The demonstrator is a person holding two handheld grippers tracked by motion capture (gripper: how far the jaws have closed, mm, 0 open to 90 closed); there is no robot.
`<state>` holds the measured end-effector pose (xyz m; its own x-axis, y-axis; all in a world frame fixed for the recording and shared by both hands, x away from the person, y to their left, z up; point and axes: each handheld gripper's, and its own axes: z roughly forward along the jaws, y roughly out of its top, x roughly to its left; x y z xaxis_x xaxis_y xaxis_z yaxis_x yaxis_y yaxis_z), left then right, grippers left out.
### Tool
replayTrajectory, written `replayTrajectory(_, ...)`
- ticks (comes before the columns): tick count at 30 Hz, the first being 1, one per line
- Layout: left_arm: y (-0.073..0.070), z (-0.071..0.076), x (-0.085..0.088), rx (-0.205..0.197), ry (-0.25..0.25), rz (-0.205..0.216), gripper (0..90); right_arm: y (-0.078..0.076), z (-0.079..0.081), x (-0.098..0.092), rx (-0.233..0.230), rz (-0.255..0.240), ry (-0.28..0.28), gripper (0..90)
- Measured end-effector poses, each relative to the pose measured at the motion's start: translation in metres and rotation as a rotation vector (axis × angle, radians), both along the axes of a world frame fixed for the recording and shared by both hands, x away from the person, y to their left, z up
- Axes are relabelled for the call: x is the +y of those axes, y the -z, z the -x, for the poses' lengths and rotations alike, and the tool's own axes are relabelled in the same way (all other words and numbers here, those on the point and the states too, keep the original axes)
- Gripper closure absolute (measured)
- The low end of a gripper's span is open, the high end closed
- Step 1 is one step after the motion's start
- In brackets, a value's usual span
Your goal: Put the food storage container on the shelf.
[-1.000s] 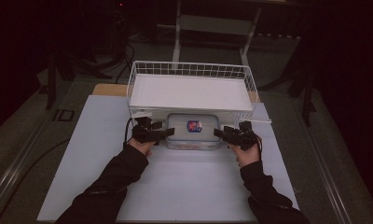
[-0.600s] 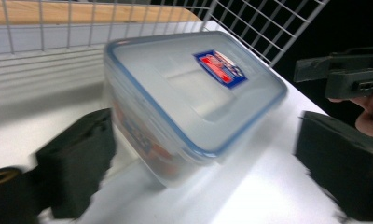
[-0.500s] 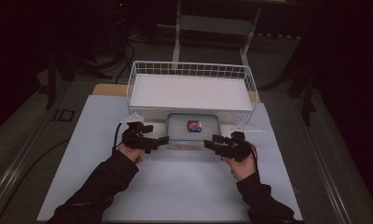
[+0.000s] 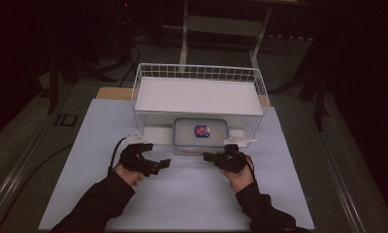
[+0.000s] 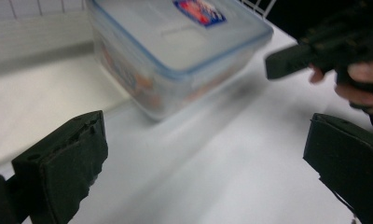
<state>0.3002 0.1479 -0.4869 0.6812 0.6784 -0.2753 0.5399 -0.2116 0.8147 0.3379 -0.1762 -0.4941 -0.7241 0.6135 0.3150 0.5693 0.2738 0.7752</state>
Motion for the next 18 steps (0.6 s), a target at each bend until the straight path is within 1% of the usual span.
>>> replayTrajectory(1, 0.001, 0.003, 0.000, -0.002, 0.004, -0.002, 0.0, 0.002, -0.001, 0.001, 0.001, 0.004, 0.005, 89.9)
replayTrajectory(2, 0.001, 0.003, 0.000, -0.002, 0.004, -0.002, 0.0, 0.002, -0.001, 0.001, 0.001, 0.004, 0.005, 89.9)
replayTrajectory(3, 0.002, 0.008, 0.001, 0.004, 0.011, 0.003, 0.0, 0.003, -0.002, 0.001, 0.007, 0.006, 0.006, 89.9)
replayTrajectory(5, 0.003, 0.012, 0.001, -0.006, 0.008, -0.005, 0.0, 0.005, -0.004, 0.004, 0.005, 0.017, 0.008, 89.9)
replayTrajectory(8, 0.005, 0.017, 0.002, -0.022, 0.000, 0.009, 0.0, 0.007, -0.008, 0.006, -0.004, 0.032, 0.013, 89.9)
replayTrajectory(11, 0.008, 0.018, 0.002, -0.022, 0.005, 0.010, 0.0, 0.009, -0.014, 0.008, -0.007, 0.037, 0.027, 89.9)
replayTrajectory(12, 0.009, 0.018, 0.002, -0.024, 0.011, 0.002, 0.0, 0.010, -0.016, 0.009, -0.007, 0.037, 0.023, 89.9)
replayTrajectory(13, 0.010, 0.018, 0.001, -0.017, 0.014, -0.002, 0.0, 0.010, -0.017, 0.010, -0.008, 0.038, 0.029, 89.9)
replayTrajectory(14, 0.010, 0.018, 0.001, -0.017, 0.015, 0.003, 0.0, 0.011, -0.019, 0.011, -0.009, 0.041, 0.030, 89.9)
replayTrajectory(16, 0.012, 0.018, 0.000, -0.023, 0.019, -0.009, 0.0, 0.011, -0.021, 0.013, -0.010, 0.042, 0.033, 89.9)
replayTrajectory(18, 0.013, 0.017, 0.001, -0.015, 0.019, 0.003, 0.0, 0.012, -0.025, 0.015, -0.007, 0.039, 0.039, 89.9)
